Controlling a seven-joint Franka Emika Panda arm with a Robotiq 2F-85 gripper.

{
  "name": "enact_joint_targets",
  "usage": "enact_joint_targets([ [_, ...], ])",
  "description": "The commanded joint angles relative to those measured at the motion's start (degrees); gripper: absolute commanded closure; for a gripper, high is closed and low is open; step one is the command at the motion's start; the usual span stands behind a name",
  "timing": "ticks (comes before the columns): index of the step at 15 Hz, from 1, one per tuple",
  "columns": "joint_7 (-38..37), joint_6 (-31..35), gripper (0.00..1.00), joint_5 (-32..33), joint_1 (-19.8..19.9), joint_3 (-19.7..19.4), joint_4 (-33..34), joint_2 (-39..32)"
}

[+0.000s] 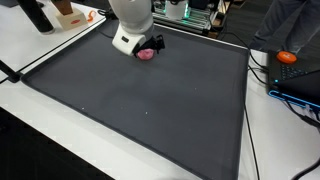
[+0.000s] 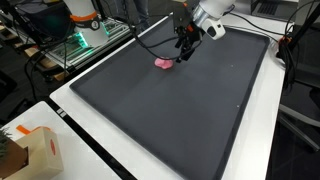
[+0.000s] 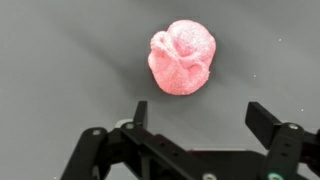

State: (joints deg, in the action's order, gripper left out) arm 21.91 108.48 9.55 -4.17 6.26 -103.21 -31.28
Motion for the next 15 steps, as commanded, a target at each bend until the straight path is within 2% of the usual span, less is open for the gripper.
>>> enact_joint_targets([
  [1,6.93,4.07,0.00,3.30,-0.24,2.10,-7.10,3.77],
  [9,20.80,8.88,0.00,10.15,-1.64,5.32,-16.52,8.01],
  [15,28.64,14.80,0.00,16.86,-3.01,5.67,-23.95,12.19],
])
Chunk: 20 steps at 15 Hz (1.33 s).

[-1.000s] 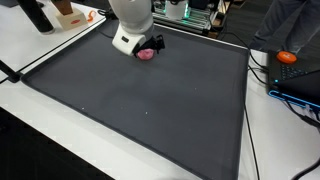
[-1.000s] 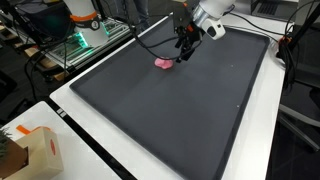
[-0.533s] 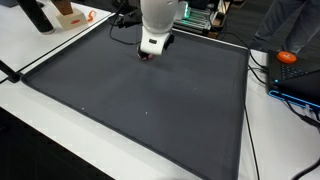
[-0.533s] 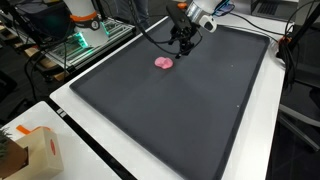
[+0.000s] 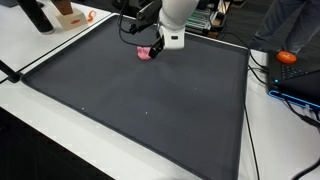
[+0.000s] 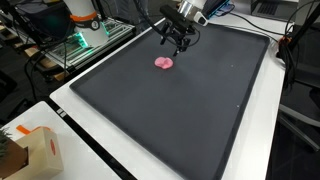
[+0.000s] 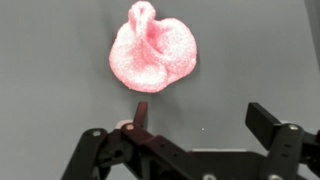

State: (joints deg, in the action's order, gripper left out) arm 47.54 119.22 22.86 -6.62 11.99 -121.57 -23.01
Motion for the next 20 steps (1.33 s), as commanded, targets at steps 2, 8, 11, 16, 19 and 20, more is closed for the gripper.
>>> enact_joint_targets([
  [2,4.17,5.98,0.00,4.54,-0.73,-0.10,-7.67,5.11],
  [8,5.78,8.25,0.00,3.65,-0.76,-0.09,-11.98,7.99],
  [11,6.28,9.20,0.00,3.80,-0.90,-0.12,-13.40,8.96],
  [16,6.06,9.39,0.00,2.81,-1.06,-0.14,-13.28,9.10],
  [19,5.67,9.43,0.00,2.59,-1.07,-0.25,-12.65,8.77],
  [20,5.44,9.28,0.00,2.37,-1.07,-0.30,-12.25,8.51],
])
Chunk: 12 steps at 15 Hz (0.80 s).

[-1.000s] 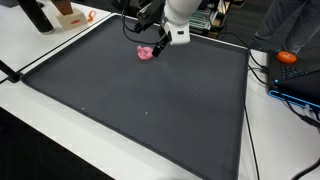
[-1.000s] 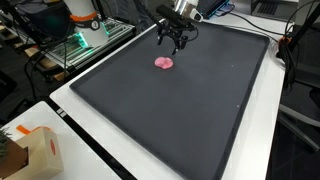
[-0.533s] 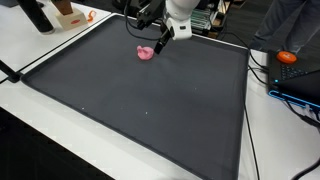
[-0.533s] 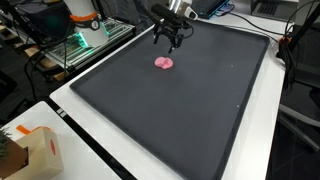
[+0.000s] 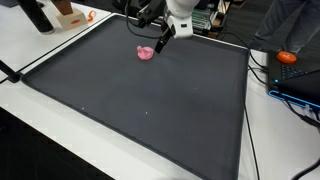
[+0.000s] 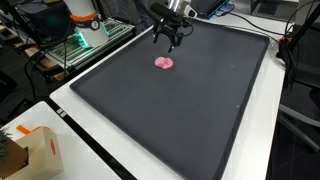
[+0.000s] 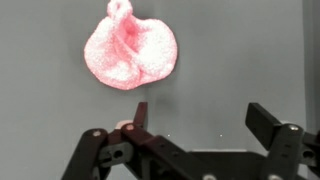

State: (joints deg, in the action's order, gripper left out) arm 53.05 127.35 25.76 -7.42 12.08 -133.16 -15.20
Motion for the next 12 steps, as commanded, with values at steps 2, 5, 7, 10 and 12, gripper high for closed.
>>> enact_joint_targets([
  [2,-0.38,0.09,0.00,-2.15,-0.12,-0.35,0.53,0.05],
  [5,-4.05,-1.68,0.00,-6.05,0.15,-0.88,3.56,-1.33],
  [7,-7.34,-2.57,0.00,-8.82,0.46,-1.47,5.62,-2.07],
  [10,-13.41,-3.66,0.00,-10.90,0.76,-2.69,8.74,-3.32],
  [12,-17.56,-4.49,0.00,-12.07,1.10,-3.37,10.51,-4.07],
])
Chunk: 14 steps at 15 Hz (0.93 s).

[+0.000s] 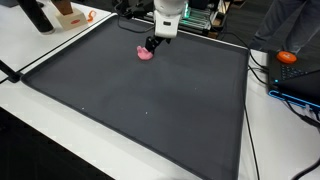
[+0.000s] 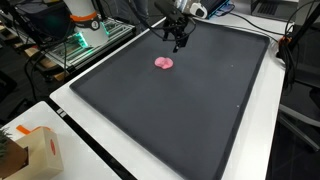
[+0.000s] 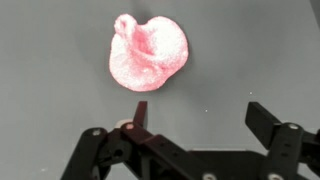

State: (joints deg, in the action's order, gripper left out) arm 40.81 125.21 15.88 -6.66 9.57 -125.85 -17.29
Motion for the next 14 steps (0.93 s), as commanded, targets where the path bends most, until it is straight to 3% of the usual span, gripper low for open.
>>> enact_joint_targets([
  [1,-7.33,-2.91,0.00,-2.87,0.57,-1.13,4.03,-2.33],
  [11,-26.06,-6.98,0.00,-11.98,3.22,-3.43,6.77,0.15],
  [14,-27.68,-8.34,0.00,-15.09,4.37,-3.92,6.22,2.87],
])
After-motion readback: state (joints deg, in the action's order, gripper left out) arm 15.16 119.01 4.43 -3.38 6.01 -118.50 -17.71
